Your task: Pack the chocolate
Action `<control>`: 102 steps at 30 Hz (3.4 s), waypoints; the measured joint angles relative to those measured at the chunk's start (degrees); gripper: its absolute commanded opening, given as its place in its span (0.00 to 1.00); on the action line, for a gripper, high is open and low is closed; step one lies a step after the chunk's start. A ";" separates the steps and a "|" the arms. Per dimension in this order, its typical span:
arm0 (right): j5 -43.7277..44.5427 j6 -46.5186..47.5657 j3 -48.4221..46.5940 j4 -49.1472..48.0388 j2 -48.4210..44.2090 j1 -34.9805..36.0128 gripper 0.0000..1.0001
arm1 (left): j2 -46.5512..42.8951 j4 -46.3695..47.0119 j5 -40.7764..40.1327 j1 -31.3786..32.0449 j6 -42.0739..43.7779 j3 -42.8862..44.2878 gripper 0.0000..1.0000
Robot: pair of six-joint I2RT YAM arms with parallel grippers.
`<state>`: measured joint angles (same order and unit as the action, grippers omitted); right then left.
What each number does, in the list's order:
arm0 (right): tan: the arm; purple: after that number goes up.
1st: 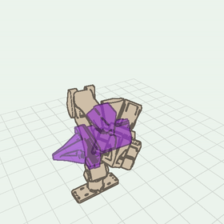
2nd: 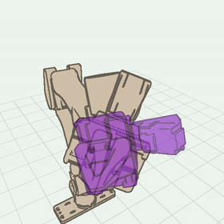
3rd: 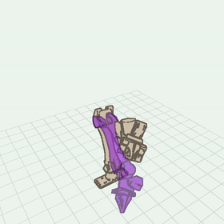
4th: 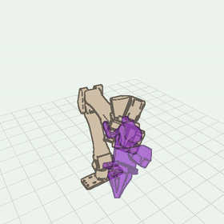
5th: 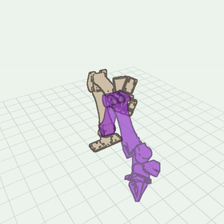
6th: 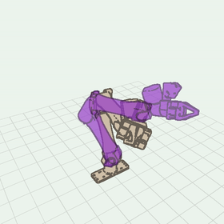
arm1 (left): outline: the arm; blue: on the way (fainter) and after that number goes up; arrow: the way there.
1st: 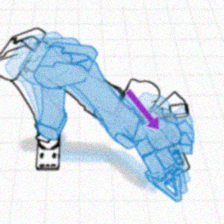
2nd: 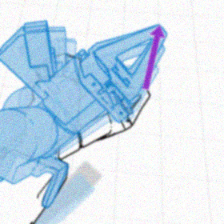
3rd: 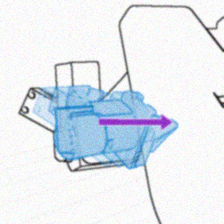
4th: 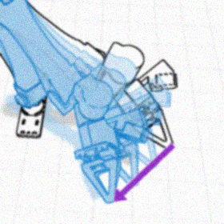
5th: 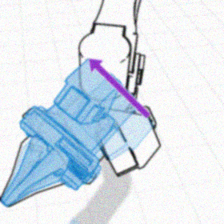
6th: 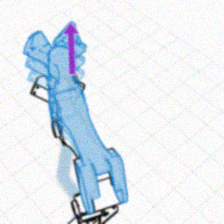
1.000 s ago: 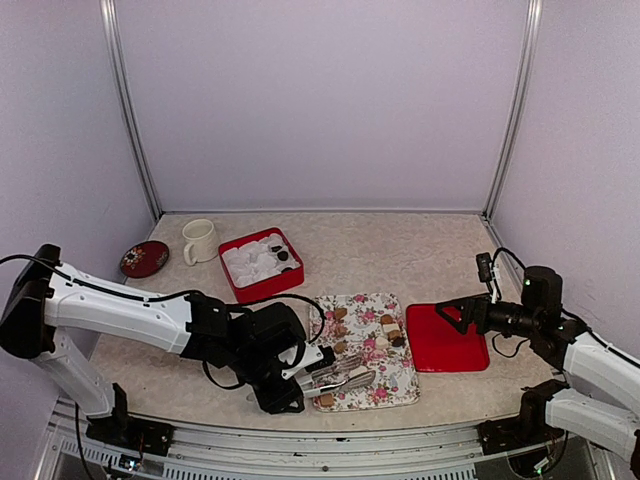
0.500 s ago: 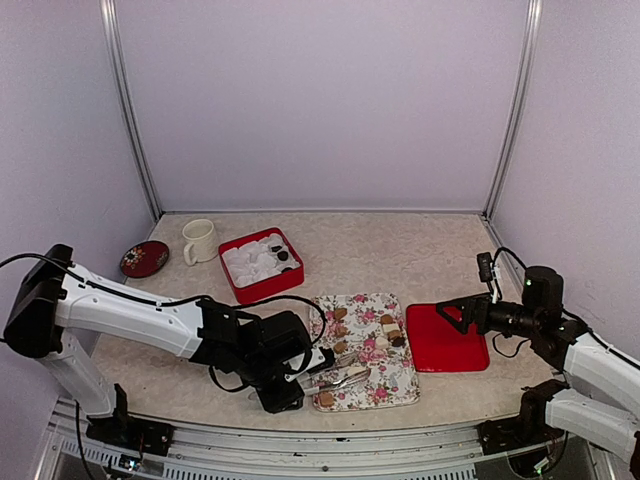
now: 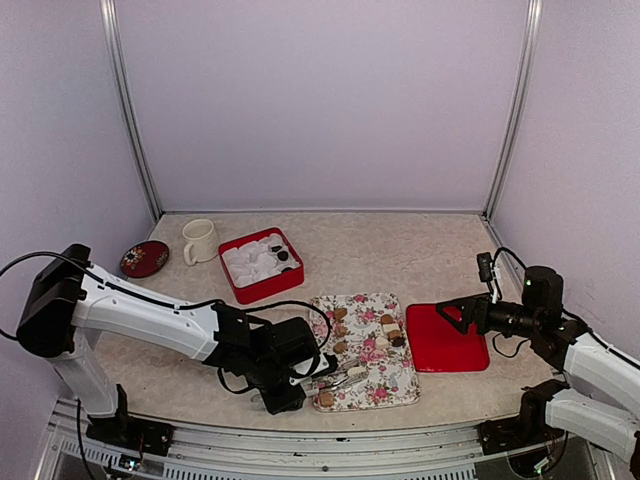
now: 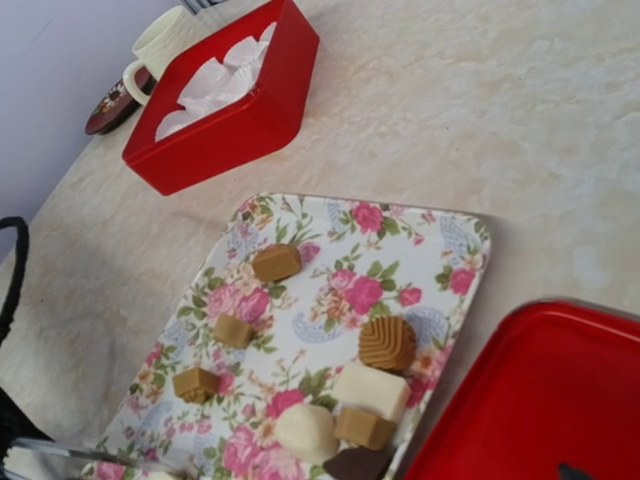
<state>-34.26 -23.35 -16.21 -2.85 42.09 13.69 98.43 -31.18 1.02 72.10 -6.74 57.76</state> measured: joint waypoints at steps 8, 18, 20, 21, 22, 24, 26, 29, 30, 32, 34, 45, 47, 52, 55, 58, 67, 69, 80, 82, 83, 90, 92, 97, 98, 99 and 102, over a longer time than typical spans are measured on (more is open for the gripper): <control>-0.02 -0.02 0.00 -0.04 0.90 0.00 1.00 | 0.09 -0.13 -0.15 -0.70 1.16 1.03 0.25; -0.04 -0.02 0.00 -0.09 1.66 0.00 1.00 | -11.04 1.60 2.40 -10.75 1.22 -0.50 0.19; -0.04 -0.02 0.00 -0.11 1.68 0.00 1.00 | -13.55 1.97 3.43 -13.11 1.22 -0.70 0.20; -0.04 -0.02 0.00 -0.13 1.68 0.00 1.00 | -14.80 2.25 4.24 -14.69 1.20 -0.83 0.20; -0.04 -0.02 0.00 -0.22 1.68 0.00 1.00 | -16.00 2.45 5.20 -16.33 1.20 -0.96 0.20; -0.04 -0.04 0.00 -0.50 1.70 0.00 1.00 | -18.18 2.64 7.21 -20.39 0.98 -1.20 0.20; -0.07 -0.04 0.00 -0.68 1.81 0.00 1.00 | -20.00 3.10 9.79 -26.10 0.81 -1.42 0.20; -0.04 -0.02 0.00 -0.79 2.03 0.00 1.00 | -21.70 3.74 13.53 -34.71 0.52 -1.79 0.20; -0.07 -0.04 0.00 -0.83 2.03 0.00 1.00 | -21.97 3.74 14.80 -37.68 0.33 -1.86 0.20; -0.04 -0.04 0.00 -0.87 2.03 0.00 1.00 | -21.97 3.78 16.74 -42.95 -0.13 -2.01 0.20; -0.04 -0.02 0.00 -0.90 2.03 0.00 1.00 | -21.64 3.69 17.77 -46.25 -0.63 -2.34 0.20; -0.02 0.00 0.00 -1.11 2.67 0.00 1.00 | -13.14 3.48 19.34 -50.05 -2.36 -2.45 0.21; -0.02 0.00 0.00 -1.25 2.67 0.00 1.00 | -11.85 3.28 19.10 -50.07 -2.47 -2.38 0.21; -0.02 0.00 0.07 -1.42 2.67 0.00 1.00 | -8.17 2.34 18.03 -50.23 -2.47 -1.64 0.23; -0.02 0.00 0.37 -1.44 2.67 0.00 1.00 | -6.84 2.12 17.97 -50.23 -2.45 -0.79 0.24; 0.00 0.02 0.46 -1.51 2.71 0.00 1.00 | -5.90 2.03 17.81 -50.23 -2.45 0.37 0.24; 0.02 0.22 0.68 -1.77 3.82 0.00 1.00 | -2.95 2.10 16.92 -50.23 -2.32 3.85 0.29; 0.02 0.26 0.76 -1.79 3.91 0.00 1.00 | -2.78 2.03 16.74 -50.23 -2.27 3.91 0.31; 0.00 0.35 1.05 -3.13 5.44 0.00 1.00 | -2.75 2.05 16.57 -50.23 -2.19 3.93 0.38; -0.02 0.35 1.07 -3.15 5.44 0.00 1.00 | -2.75 2.03 16.57 -50.23 -2.19 4.02 0.37; -0.02 0.35 1.05 -3.15 5.44 0.00 1.00 | -2.75 2.05 16.57 -50.23 -2.19 4.04 0.37; -0.02 0.35 1.07 -3.13 5.11 0.00 1.00 | -4.74 1.75 16.22 -48.43 -2.14 5.99 0.38; -0.02 0.33 1.07 -3.13 4.83 0.00 1.00 | -5.79 1.62 15.93 -46.77 -1.97 7.43 0.38; -0.09 0.13 1.07 -3.08 4.04 0.00 1.00 | -8.33 1.57 13.94 -39.56 -0.85 11.08 0.38; -0.09 0.13 1.07 -3.08 3.78 0.00 1.00 | -8.50 1.66 13.44 -37.70 -0.44 11.54 0.38; -0.09 0.11 1.07 -3.06 3.48 0.00 1.00 | -8.50 1.60 12.98 -36.15 -0.07 11.89 0.38; -0.07 0.13 1.07 -2.97 2.60 0.00 1.00 | -8.39 1.33 11.65 -30.40 1.64 12.15 0.38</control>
<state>-34.33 -23.22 -15.14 -5.82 44.69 13.69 90.04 -29.85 12.67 41.69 -5.10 69.91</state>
